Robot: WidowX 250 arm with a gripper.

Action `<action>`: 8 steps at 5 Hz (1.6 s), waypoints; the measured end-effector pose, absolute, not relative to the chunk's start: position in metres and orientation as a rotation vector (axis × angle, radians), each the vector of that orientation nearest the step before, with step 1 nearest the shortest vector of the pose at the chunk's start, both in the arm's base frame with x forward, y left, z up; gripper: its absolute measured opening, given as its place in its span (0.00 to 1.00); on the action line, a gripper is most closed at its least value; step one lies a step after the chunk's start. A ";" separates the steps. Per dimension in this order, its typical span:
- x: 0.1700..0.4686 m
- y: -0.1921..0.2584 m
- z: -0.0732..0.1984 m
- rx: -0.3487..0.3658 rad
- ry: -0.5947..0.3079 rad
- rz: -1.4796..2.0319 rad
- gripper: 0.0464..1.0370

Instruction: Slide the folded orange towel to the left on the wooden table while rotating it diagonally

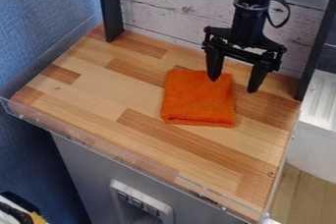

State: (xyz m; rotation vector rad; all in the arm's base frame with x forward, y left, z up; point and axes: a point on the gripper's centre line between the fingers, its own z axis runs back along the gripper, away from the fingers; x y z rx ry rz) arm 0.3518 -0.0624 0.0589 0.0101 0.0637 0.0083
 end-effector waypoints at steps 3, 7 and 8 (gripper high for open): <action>0.357 -0.062 0.058 0.002 0.028 -0.332 0.96; 0.365 -0.039 0.052 -0.004 -0.022 -0.751 0.66; 0.368 -0.038 0.043 0.005 -0.035 -0.802 0.35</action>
